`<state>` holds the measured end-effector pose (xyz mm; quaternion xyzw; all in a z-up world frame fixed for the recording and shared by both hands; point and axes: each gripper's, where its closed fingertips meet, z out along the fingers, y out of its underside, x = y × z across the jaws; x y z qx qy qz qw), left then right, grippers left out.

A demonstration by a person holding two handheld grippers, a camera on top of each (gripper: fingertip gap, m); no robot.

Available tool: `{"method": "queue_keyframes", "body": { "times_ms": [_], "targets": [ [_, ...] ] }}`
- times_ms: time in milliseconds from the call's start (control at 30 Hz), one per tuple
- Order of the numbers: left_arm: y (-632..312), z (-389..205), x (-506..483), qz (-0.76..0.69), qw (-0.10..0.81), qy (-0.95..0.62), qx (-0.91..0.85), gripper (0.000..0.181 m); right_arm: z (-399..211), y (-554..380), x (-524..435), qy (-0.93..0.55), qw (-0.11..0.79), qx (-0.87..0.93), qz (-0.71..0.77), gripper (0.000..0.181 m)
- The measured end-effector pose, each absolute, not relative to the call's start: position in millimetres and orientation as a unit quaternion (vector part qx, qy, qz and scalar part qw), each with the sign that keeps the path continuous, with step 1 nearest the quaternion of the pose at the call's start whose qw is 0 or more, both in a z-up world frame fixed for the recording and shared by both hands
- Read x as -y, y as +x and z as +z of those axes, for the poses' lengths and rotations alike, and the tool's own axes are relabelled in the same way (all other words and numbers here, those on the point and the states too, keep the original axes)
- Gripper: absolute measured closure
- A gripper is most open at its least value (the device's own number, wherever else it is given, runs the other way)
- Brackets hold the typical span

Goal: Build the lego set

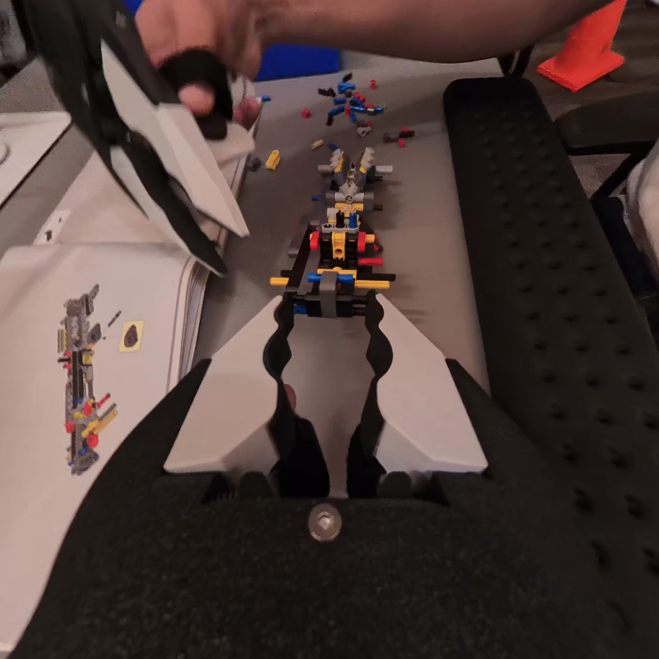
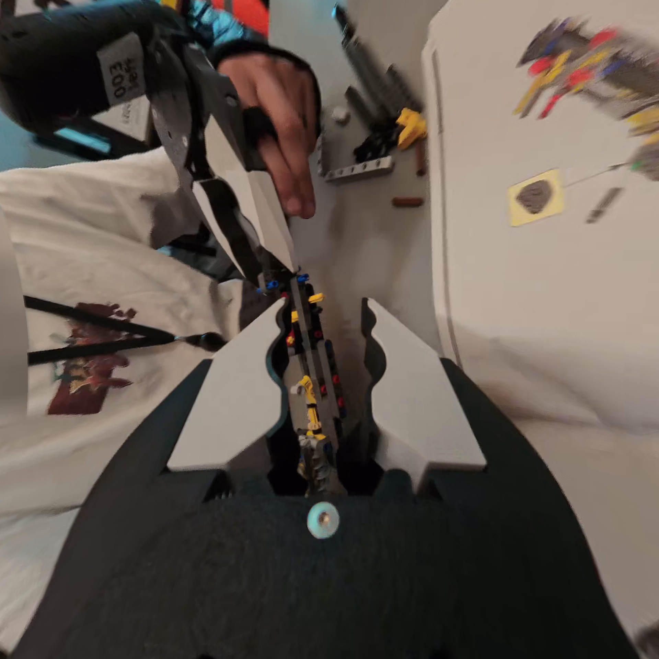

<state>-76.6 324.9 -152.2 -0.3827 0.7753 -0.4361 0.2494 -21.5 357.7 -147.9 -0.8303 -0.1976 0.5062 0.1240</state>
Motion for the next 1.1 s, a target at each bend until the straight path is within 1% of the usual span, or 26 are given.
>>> {"method": "queue_keyframes", "body": {
  "times_ms": [100,233,367,500,567,633,667,733,767,833,900,933,1000,1033,1067,1100],
  "targets": [
    [-76.2,-162.9,-332.8,-0.411,0.251,-0.43,-0.763,0.142,-124.9,-0.2,-352.1,-0.844,0.249,0.193,0.434,0.139],
    [-80.0,-181.3,-332.5,-0.368,0.252,-0.468,-0.762,0.142,-114.1,21.0,-308.1,-0.849,0.348,0.136,0.373,0.137],
    [-85.0,-197.5,-326.0,-0.312,0.269,-0.483,-0.773,0.142,-129.8,38.7,-256.2,-0.857,0.408,0.067,0.309,0.134],
    [-87.1,-207.9,-323.1,-0.251,0.281,-0.497,-0.781,0.142,-133.0,46.3,-216.7,-0.852,0.471,0.038,0.226,0.133],
    [-85.5,-208.8,-318.8,-0.248,0.284,-0.506,-0.776,0.142,-130.0,50.0,-208.2,-0.838,0.514,0.023,0.181,0.133],
    [-83.8,-209.1,-314.6,-0.255,0.281,-0.515,-0.768,0.141,-124.8,52.9,-205.5,-0.812,0.571,0.017,0.124,0.128],
    [-83.3,-209.2,-313.2,-0.257,0.28,-0.517,-0.767,0.141,-125.6,54.2,-204.4,-0.805,0.586,0.015,0.094,0.131],
    [-82.8,-208.7,-311.7,-0.258,0.281,-0.517,-0.766,0.141,-128.1,55.9,-204.1,-0.797,0.602,0.026,0.036,0.129],
    [-83.4,-207.2,-310.2,-0.265,0.28,-0.516,-0.765,0.141,-125.6,57.8,-204.0,-0.792,0.61,0.031,0.004,0.13],
    [-86.5,-197.6,-307.5,-0.299,0.279,-0.513,-0.755,0.129,-113.3,66.4,-203.4,-0.762,0.645,0.025,-0.06,0.131],
    [-88.5,-175.6,-311.5,-0.36,0.3,-0.521,-0.713,0.127,-101.1,76.5,-198.7,-0.728,0.677,0.004,-0.105,0.131],
    [-88.6,-160.3,-316.1,-0.405,0.317,-0.53,-0.674,0.128,-98.7,79.4,-196.6,-0.718,0.686,0.003,-0.12,0.131],
    [-89.0,-130.3,-337.5,-0.492,0.348,-0.563,-0.565,0.141,-101.7,86.6,-192.8,-0.725,0.674,-0.007,-0.144,0.135],
    [-90.2,-120.9,-348.8,-0.525,0.351,-0.578,-0.517,0.142,-100.2,91.2,-190.0,-0.723,0.673,-0.02,-0.155,0.143],
    [-91.2,-116.2,-359.0,-0.543,0.35,-0.592,-0.481,0.142,-96.5,97.5,-186.1,-0.714,0.678,-0.037,-0.172,0.147],
    [-91.9,-114.0,-367.2,-0.552,0.348,-0.604,-0.458,0.141,-93.5,107.0,-180.4,-0.705,0.679,-0.062,-0.197,0.145]
  ]
}}
